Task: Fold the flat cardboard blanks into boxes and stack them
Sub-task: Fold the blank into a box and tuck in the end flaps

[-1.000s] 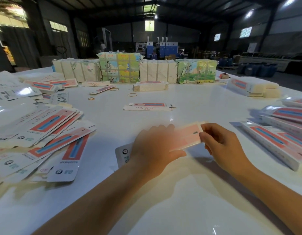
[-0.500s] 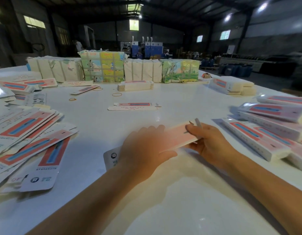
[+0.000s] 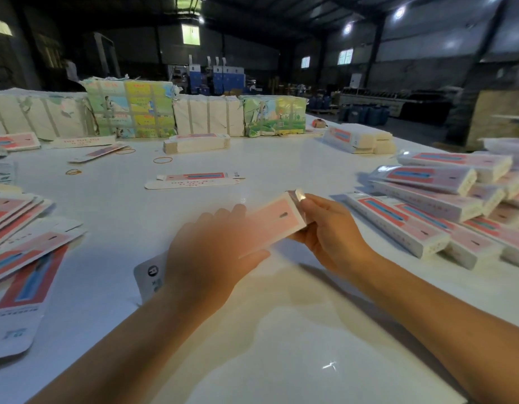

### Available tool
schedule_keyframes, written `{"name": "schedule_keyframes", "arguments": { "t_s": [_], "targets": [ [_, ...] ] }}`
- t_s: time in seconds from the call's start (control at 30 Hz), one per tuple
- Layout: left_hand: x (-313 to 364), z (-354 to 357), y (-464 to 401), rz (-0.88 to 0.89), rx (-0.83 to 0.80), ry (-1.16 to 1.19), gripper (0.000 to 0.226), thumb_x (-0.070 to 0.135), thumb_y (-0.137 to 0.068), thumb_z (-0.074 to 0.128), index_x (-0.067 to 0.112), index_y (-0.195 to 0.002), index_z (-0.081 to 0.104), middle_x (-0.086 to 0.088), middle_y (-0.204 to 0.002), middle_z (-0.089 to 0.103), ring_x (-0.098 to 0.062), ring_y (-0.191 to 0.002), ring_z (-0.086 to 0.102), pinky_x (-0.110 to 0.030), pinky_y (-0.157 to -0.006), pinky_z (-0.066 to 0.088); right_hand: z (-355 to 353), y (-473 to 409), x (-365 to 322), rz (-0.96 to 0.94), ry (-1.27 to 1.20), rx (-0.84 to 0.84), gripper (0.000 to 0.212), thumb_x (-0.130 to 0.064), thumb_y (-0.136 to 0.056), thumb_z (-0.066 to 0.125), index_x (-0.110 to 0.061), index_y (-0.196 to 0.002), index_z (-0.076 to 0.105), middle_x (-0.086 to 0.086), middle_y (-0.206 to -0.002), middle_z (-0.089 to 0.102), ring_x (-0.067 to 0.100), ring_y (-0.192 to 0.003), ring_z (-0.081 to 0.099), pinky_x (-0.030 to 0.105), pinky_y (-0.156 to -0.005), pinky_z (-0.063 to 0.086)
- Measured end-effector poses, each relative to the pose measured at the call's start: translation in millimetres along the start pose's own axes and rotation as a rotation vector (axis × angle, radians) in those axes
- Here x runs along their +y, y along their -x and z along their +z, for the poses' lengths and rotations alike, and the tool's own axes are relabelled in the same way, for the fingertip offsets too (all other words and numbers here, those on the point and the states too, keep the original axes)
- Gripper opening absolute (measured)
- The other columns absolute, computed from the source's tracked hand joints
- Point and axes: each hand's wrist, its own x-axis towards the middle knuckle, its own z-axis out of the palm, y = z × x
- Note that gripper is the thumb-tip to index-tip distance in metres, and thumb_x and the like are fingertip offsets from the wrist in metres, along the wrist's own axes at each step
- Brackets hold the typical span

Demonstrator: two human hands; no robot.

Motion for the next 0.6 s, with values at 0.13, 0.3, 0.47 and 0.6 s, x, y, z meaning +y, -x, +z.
{"name": "schedule_keyframes", "arguments": {
  "t_s": [0.13, 0.3, 0.47, 0.6],
  "targets": [
    [-1, -1, 0, 0.01, 0.009, -0.003, 0.068, 0.054, -0.073, 0.048, -0.002, -0.107, 0.065, -0.014, -0.078, 0.066, -0.03, -0.06, 0.061, -0.03, -0.049, 0.048, 3, 7, 1, -0.109, 0.126, -0.053, 0.047, -0.007, -0.101, 0.033, -0.03, -0.086, 0.07, -0.007, -0.082, 0.074, 0.011, -0.085, 0.069, 0.022, -0.072, 0.056],
    [-2, -1, 0, 0.029, 0.016, -0.016, 0.071, 0.056, -0.075, 0.041, -0.003, -0.107, 0.064, -0.015, -0.077, 0.065, -0.029, -0.059, 0.06, -0.03, -0.047, 0.047, 2, 9, 0, -0.112, 0.156, -0.085, 0.053, 0.0, -0.1, 0.027, -0.032, -0.084, 0.066, -0.013, -0.078, 0.073, 0.007, -0.083, 0.069, 0.02, -0.072, 0.056],
    [-1, 0, 0, 0.036, 0.022, -0.083, 0.072, 0.056, -0.078, 0.034, -0.003, -0.107, 0.065, -0.013, -0.074, 0.063, -0.028, -0.057, 0.058, -0.029, -0.048, 0.045, 5, 14, 3, -0.251, 0.387, -0.063, 0.045, -0.009, -0.103, 0.028, -0.044, -0.094, 0.055, -0.014, -0.09, 0.066, 0.018, -0.092, 0.064, 0.03, -0.083, 0.055],
    [2, -1, 1, 0.029, 0.047, -0.141, 0.066, 0.055, -0.078, 0.047, -0.002, -0.107, 0.065, -0.012, -0.073, 0.062, -0.028, -0.056, 0.057, -0.028, -0.048, 0.043, 8, 20, -1, -0.32, 0.434, -0.125, 0.02, -0.025, -0.097, 0.038, -0.039, -0.101, 0.052, -0.021, -0.09, 0.061, 0.004, -0.086, 0.059, 0.024, -0.082, 0.05]
  ]
}}
